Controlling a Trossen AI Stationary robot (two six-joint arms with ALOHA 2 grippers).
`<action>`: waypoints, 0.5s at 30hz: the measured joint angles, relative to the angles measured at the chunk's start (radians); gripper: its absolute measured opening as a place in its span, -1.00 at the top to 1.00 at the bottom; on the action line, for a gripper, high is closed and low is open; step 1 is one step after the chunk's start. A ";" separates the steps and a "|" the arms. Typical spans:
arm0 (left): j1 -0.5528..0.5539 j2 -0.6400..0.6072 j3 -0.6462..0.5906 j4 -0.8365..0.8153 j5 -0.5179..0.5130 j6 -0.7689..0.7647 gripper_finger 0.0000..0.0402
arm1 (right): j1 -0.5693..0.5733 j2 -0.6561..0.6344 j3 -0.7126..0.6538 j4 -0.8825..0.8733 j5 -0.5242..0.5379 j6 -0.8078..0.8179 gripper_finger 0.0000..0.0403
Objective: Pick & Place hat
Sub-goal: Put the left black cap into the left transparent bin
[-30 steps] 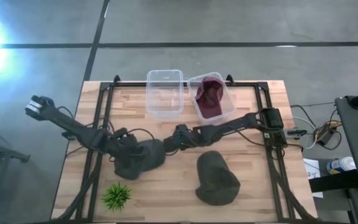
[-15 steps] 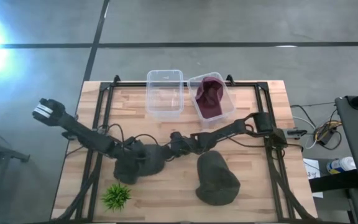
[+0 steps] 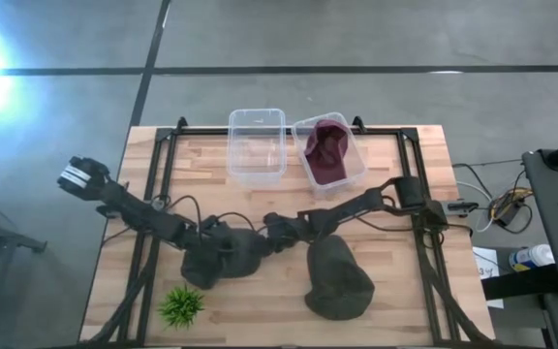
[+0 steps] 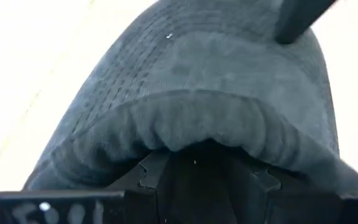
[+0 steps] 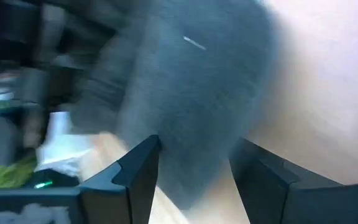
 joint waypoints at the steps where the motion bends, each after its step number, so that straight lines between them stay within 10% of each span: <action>1: 0.000 0.003 0.004 0.014 0.001 0.001 0.36 | 0.001 0.002 0.002 0.041 0.002 -0.016 0.07; 8: 0.000 -0.023 0.052 0.009 -0.041 0.037 0.36 | -0.001 -0.017 0.005 0.122 -0.018 -0.117 0.17; 15: -0.001 -0.154 0.164 -0.185 -0.168 0.058 0.36 | 0.000 -0.100 0.003 0.018 -0.063 -0.218 0.77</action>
